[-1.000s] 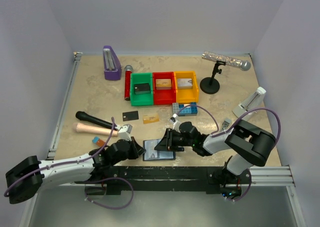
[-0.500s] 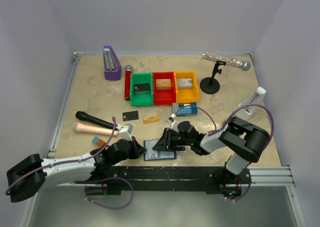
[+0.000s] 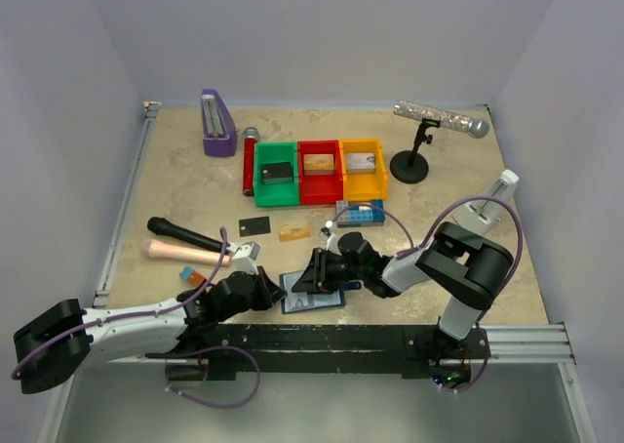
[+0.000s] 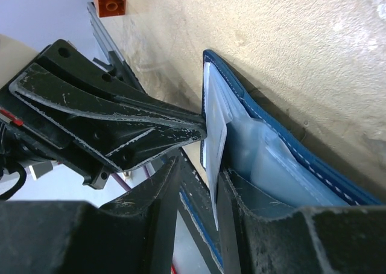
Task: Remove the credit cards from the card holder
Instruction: Remove the credit card from the card holder.
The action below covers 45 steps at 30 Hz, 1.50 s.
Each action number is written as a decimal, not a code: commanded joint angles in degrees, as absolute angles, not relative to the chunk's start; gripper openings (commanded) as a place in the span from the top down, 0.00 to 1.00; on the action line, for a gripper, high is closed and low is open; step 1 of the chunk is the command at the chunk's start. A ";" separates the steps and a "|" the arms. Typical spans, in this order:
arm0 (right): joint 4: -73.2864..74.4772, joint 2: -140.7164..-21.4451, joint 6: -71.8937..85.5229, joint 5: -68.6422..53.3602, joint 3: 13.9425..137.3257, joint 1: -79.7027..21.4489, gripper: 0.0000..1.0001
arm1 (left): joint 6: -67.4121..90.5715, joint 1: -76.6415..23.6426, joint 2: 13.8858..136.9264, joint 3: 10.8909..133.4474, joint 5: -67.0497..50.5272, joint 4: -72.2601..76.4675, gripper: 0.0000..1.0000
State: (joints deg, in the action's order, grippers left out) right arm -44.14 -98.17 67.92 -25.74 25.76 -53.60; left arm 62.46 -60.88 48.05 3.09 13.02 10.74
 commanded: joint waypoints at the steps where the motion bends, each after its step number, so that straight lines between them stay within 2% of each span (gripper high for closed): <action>1: -45.27 -98.61 68.12 -29.00 28.65 -54.23 0.66 | 62.84 -61.17 48.17 0.00 11.60 12.57 1.00; 13: -35.78 -91.58 64.07 -27.51 27.77 -54.23 0.68 | 63.72 -61.17 44.47 -1.67 14.33 7.74 1.00; 45: -31.12 -85.61 62.32 -26.37 25.31 -52.91 0.72 | 64.16 -61.17 43.68 -3.08 15.82 5.71 1.00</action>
State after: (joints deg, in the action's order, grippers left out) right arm -30.35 -87.94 63.57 -26.55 25.69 -53.45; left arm 63.53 -60.88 43.53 3.07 14.37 5.67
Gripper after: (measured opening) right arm 0.286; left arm 0.012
